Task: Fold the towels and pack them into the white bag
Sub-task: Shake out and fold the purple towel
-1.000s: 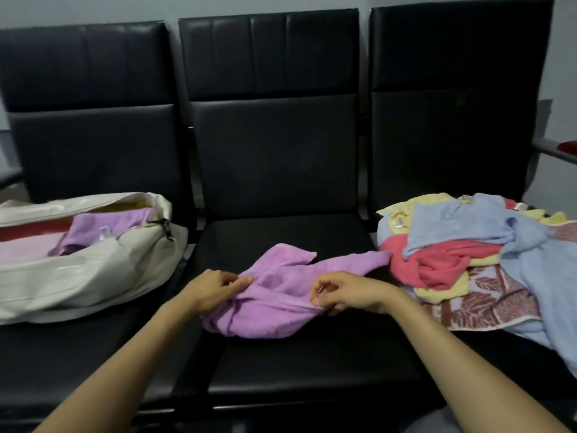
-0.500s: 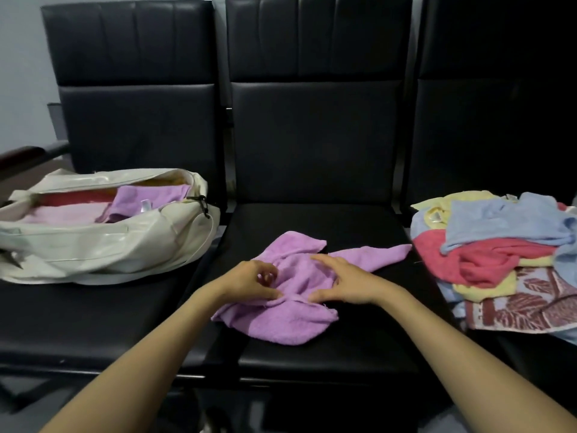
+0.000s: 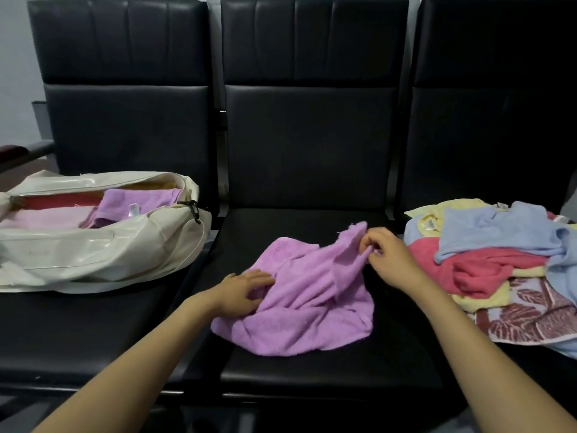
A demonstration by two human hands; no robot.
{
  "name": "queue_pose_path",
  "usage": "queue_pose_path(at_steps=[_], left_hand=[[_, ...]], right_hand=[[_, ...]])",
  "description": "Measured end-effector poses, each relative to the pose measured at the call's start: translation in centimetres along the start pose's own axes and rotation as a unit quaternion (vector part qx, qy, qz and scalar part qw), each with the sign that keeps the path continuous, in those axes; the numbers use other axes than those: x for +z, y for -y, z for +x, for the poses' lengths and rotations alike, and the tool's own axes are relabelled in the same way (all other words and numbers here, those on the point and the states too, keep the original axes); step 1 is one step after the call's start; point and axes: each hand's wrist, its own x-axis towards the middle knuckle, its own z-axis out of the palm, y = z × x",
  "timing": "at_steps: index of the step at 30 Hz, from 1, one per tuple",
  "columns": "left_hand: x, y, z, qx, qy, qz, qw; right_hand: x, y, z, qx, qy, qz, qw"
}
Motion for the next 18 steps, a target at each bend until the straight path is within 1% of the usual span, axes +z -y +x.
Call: queue_pose_path(at_steps=[1, 2, 3, 4, 5, 6, 8, 9, 10, 12, 13, 14, 15, 16, 18], left_hand=[[-0.2, -0.3, 0.3, -0.014, -0.014, 0.028, 0.999], [-0.4, -0.7, 0.6, -0.030, -0.039, 0.054, 0.997], [-0.7, -1.1, 0.9, -0.047, -0.061, 0.081, 0.994], [-0.8, -1.5, 1.0, -0.068, -0.074, 0.105, 0.989], [-0.7, -1.9, 1.2, -0.092, -0.076, 0.133, 0.984], [-0.7, -2.2, 1.3, -0.121, -0.068, 0.156, 0.978], [-0.5, -2.4, 1.6, -0.186, -0.048, 0.171, 0.966], [-0.3, -2.1, 1.7, -0.215, -0.048, 0.175, 0.960], [-0.3, -1.7, 1.7, -0.240, -0.052, 0.187, 0.951], [0.0, -0.5, 1.8, -0.265, -0.078, 0.205, 0.939], [0.0, 0.0, 1.6, -0.268, -0.106, 0.194, 0.938], [-0.2, 0.5, 1.4, -0.260, -0.143, 0.170, 0.940], [-0.3, 1.1, 1.1, -0.231, -0.182, 0.144, 0.945], [-0.3, 1.5, 1.0, -0.181, -0.205, 0.120, 0.954], [-0.6, 2.0, 0.6, -0.084, -0.176, 0.103, 0.975]], right_hand=[[-0.2, -0.7, 0.1, 0.018, 0.038, -0.051, 0.998], [-0.3, -0.9, -0.2, 0.051, 0.094, -0.079, 0.991], [0.0, -1.1, -0.7, 0.091, 0.171, -0.078, 0.978], [0.1, -0.9, -1.2, 0.119, 0.247, -0.075, 0.959], [0.5, -0.9, -1.7, 0.125, 0.312, -0.073, 0.939], [0.9, -0.7, -2.0, 0.128, 0.360, -0.098, 0.919], [1.9, 0.1, -2.4, 0.092, 0.400, -0.184, 0.893], [2.4, 0.5, -2.5, 0.074, 0.403, -0.218, 0.886], [2.8, 0.8, -2.5, 0.057, 0.402, -0.229, 0.885], [3.1, 1.4, -2.4, 0.041, 0.371, -0.208, 0.904], [3.0, 1.7, -2.4, 0.031, 0.365, -0.202, 0.908], [2.7, 2.1, -2.3, 0.026, 0.374, -0.200, 0.905], [2.3, 2.3, -2.1, 0.039, 0.392, -0.197, 0.898], [1.7, 2.7, -2.0, 0.057, 0.415, -0.190, 0.888], [0.3, 3.2, -1.8, 0.096, 0.480, -0.178, 0.854]])
